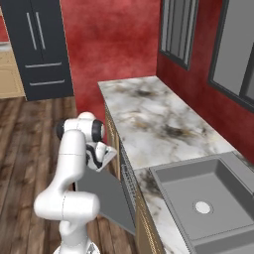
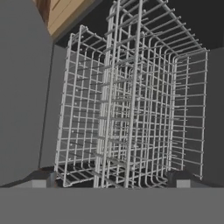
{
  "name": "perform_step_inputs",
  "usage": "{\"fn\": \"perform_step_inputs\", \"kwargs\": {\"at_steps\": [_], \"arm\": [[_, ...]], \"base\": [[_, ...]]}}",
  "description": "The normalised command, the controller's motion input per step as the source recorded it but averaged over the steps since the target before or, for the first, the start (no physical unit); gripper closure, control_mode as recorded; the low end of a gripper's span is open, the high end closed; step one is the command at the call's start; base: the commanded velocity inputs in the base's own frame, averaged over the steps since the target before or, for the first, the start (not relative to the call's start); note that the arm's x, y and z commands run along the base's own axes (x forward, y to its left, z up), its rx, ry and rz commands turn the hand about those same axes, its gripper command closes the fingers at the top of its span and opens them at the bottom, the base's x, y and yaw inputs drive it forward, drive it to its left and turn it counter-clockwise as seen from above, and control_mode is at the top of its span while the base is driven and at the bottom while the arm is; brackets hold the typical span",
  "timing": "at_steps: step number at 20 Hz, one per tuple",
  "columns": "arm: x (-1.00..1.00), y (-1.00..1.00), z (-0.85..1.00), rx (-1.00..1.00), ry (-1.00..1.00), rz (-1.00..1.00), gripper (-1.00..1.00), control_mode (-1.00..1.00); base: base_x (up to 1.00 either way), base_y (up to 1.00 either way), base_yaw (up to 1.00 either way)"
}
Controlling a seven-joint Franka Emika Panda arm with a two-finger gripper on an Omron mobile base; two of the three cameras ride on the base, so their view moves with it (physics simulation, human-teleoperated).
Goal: Open the dishwasher door and pull out the top rack.
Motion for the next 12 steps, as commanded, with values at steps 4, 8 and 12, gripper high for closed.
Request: {"fn": "perform_step_inputs", "kwargs": {"at_steps": [4, 8, 12], "arm": [[0.00, -0.11, -0.17, 0.00, 0.00, 0.02, -1.00, -1.00], [0.00, -0.04, -0.02, -0.01, -0.02, 0.00, -1.00, -1.00], [0.00, -0.01, 0.00, -0.03, -0.05, 0.00, -1.00, -1.00]], "base": [[0.00, 0.00, 0.00], [0.00, 0.00, 0.00], [0.00, 0.00, 0.00]]}}
